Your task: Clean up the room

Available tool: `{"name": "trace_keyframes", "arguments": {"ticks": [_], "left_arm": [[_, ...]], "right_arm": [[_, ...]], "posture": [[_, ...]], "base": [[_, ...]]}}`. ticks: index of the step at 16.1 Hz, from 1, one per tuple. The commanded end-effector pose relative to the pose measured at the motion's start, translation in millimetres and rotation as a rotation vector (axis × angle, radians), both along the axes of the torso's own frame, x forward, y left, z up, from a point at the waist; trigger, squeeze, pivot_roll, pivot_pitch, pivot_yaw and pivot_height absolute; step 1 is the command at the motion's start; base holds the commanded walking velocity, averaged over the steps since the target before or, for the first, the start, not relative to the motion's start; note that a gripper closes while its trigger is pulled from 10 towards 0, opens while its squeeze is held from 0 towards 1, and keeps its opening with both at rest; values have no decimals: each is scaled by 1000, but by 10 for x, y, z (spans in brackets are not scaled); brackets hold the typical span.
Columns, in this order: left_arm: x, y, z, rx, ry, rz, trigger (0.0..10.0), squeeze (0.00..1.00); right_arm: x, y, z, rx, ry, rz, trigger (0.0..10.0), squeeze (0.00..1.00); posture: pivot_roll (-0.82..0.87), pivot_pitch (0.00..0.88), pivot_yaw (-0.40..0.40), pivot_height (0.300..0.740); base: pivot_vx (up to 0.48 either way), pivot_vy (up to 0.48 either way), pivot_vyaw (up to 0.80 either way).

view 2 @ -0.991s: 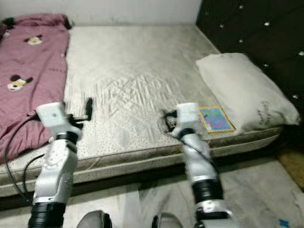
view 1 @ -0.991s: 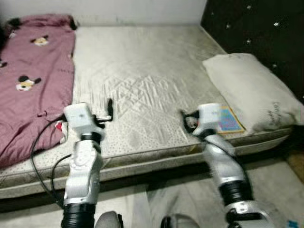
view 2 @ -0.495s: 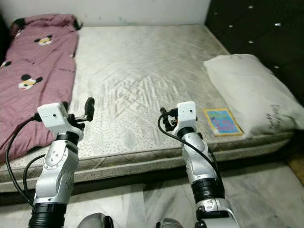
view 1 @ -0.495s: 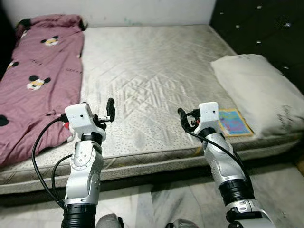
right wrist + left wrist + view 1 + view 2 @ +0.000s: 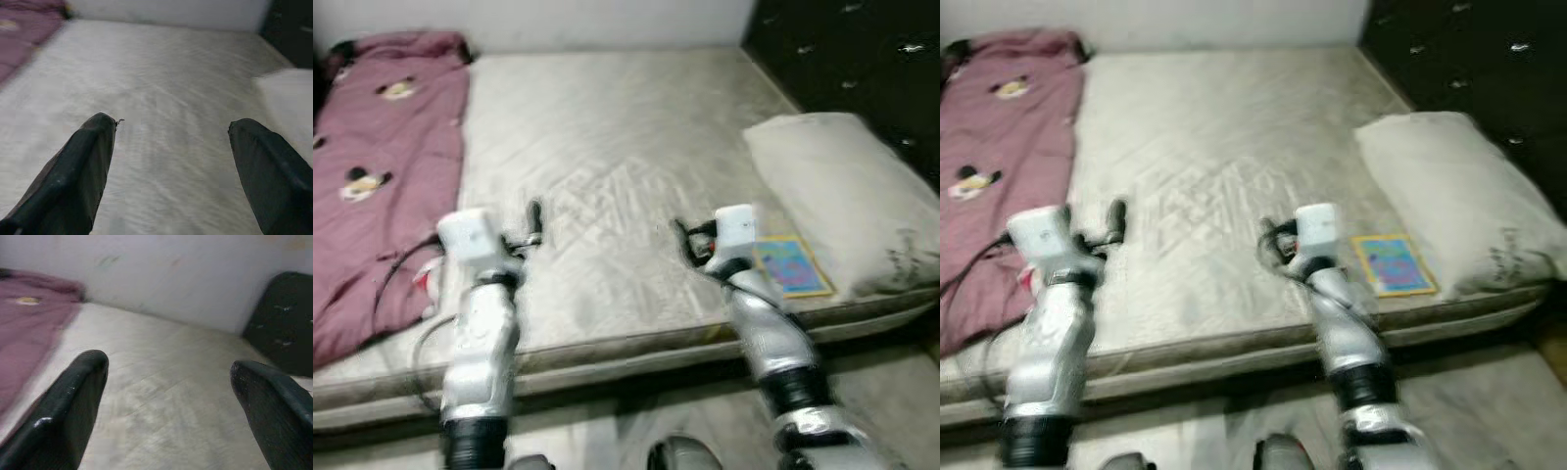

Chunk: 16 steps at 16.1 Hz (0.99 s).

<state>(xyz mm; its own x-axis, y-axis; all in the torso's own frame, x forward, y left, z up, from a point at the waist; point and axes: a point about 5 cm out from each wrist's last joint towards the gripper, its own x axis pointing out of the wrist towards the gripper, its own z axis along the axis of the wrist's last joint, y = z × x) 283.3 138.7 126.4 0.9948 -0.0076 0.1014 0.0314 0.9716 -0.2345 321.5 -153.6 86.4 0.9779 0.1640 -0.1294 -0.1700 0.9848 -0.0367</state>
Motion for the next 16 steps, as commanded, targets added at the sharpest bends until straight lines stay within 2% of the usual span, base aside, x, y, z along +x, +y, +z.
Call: {"name": "trace_keyframes", "arguments": {"ticks": [1,4,7,16], "left_arm": [[-22,65,-31,-11,15,31,10000,0],[-7,70,-49,1,34,99,10000,0],[-40,94,-101,-17,58,80,10000,0],[-10,66,-87,-48,64,73,10000,0]], "right_arm": [[23,83,47,10,-20,14,10000,0],[23,76,41,7,-18,13,10000,0],[16,70,29,8,-14,11,10000,0],[15,83,6,1,0,16,10000,0]], "posture": [[-26,26,-31,740],[-25,25,-31,740],[-23,26,-32,740],[-25,27,-34,740]], "base": [[304,0,0],[84,0,0],[0,0,0],[0,469,0]]}}
